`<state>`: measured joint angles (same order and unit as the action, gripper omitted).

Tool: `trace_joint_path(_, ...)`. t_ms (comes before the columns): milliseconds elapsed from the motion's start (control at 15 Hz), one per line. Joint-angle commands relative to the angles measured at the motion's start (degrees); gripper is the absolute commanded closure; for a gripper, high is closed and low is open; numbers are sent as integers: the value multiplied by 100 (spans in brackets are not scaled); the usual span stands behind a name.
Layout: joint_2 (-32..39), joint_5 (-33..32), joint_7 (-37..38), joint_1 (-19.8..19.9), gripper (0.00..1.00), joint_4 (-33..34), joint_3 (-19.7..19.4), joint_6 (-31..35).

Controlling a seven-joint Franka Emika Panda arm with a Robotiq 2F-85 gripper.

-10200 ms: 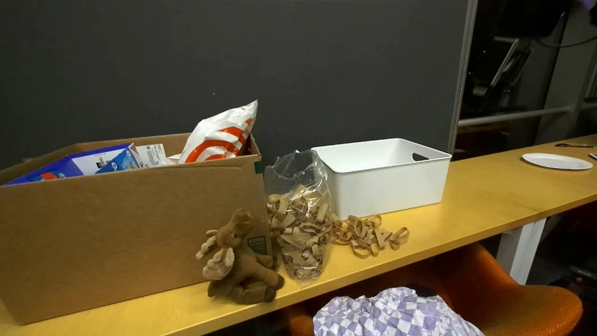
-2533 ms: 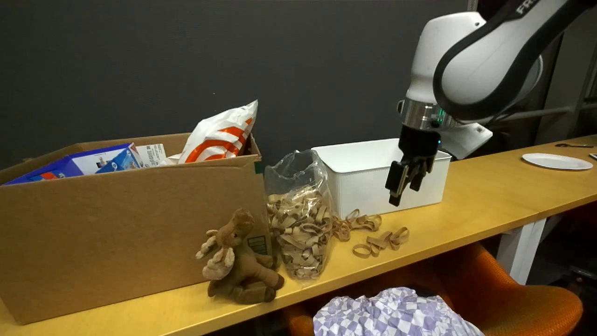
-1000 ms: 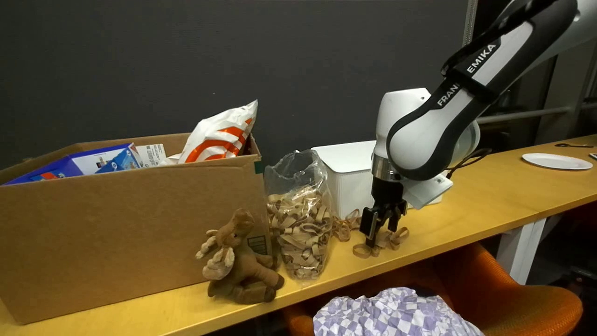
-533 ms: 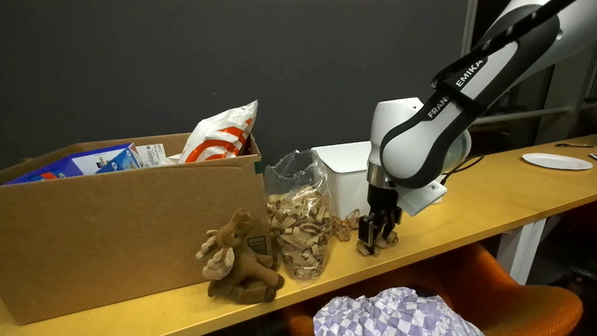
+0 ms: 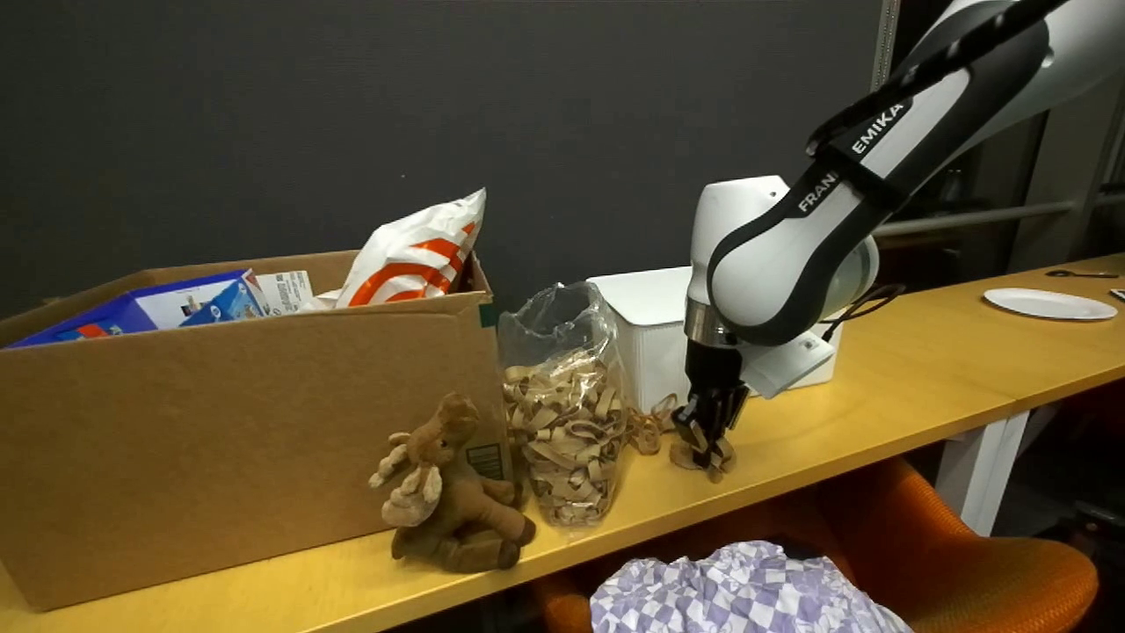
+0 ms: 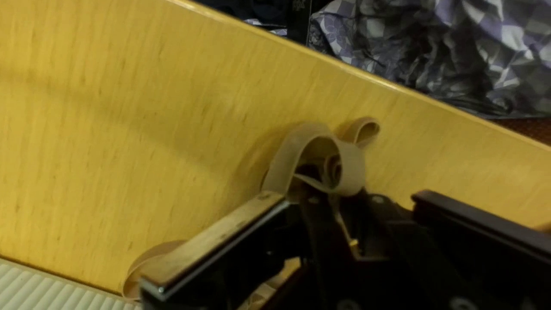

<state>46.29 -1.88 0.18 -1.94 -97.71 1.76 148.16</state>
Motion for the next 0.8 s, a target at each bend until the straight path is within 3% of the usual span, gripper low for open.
trace_joint_path(0,22,68,53,-29,100,112,-24,-117)
trace_joint_path(400,-380,30,240,-96,99,71,-118,-301)
trace_joint_path(733,-1293,-88,435,-234,99,5,-222,-794)
